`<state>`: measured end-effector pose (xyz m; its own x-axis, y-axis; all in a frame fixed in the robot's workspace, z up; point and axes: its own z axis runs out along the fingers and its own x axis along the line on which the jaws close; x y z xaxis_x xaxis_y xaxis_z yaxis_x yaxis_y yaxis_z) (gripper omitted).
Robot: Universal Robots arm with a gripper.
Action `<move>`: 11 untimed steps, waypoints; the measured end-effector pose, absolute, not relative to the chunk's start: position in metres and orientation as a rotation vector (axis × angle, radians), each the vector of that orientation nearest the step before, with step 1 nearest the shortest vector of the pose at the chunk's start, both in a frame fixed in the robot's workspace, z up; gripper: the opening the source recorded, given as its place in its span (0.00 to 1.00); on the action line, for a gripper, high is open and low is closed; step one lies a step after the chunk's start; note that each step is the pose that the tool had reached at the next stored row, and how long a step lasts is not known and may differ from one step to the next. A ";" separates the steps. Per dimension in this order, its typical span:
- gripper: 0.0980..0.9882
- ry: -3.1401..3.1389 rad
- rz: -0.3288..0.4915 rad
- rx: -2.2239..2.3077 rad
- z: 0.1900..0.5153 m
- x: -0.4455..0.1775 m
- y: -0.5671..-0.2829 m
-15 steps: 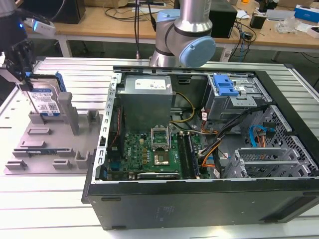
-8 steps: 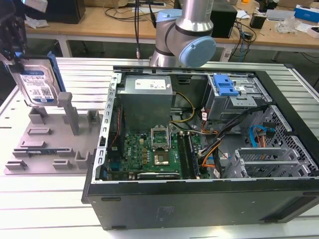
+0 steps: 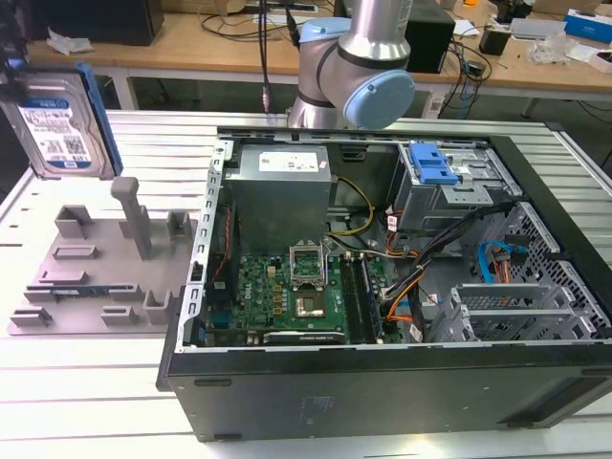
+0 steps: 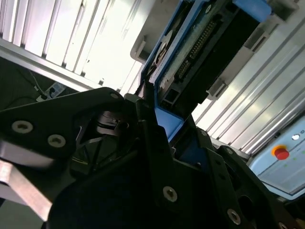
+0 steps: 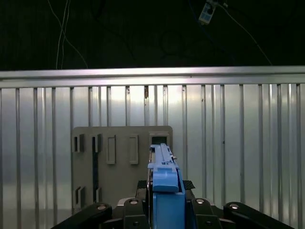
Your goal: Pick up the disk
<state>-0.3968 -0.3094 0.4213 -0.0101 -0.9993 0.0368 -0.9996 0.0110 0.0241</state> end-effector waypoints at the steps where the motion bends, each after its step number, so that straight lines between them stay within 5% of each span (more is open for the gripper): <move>1: 0.30 -2.202 0.013 2.179 0.426 -0.397 -0.309; 11: 0.30 -2.203 0.012 2.180 0.478 -0.396 -0.310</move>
